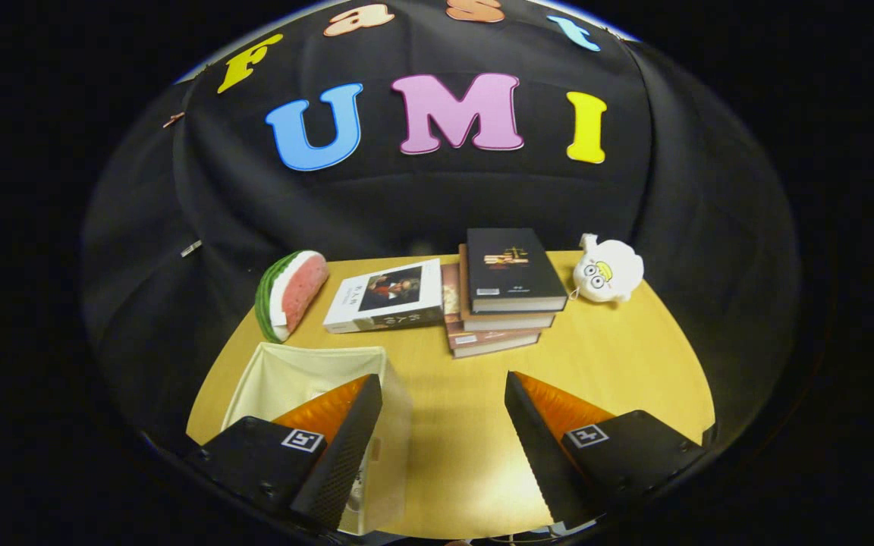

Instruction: Open the storage box then place both shoes into the box .Put the left shoe in first, then the right shoe, with the right side of both shoes facing outward in a uniform manner.

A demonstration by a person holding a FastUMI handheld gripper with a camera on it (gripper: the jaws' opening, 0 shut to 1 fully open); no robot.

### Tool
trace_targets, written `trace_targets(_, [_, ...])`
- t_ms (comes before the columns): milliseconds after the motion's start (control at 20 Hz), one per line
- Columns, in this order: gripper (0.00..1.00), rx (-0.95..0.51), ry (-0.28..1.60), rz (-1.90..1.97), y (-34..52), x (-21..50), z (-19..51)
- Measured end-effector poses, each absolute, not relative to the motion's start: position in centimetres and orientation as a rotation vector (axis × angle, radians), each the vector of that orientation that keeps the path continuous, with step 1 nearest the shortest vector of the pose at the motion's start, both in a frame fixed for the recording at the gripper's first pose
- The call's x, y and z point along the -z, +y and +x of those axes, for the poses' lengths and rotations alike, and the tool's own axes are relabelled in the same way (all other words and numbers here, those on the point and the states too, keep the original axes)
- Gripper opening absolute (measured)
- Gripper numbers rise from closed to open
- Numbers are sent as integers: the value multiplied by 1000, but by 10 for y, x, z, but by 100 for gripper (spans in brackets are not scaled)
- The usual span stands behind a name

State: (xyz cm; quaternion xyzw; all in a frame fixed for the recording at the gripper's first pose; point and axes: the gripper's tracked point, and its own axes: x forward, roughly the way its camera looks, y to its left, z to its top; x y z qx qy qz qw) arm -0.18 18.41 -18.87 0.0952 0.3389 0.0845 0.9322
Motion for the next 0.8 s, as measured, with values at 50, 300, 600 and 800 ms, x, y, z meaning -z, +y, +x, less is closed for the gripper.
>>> trace_targets(50, [99, -153, 663, 180, 172, 186, 2])
trace_targets(300, [99, -71, 514, 137, 119, 163, 12])
trace_targets(600, [99, -2, 343, 152, 77, 119, 17])
trace_targets(800, [99, 8, 271, 213, 63, 93, 17])
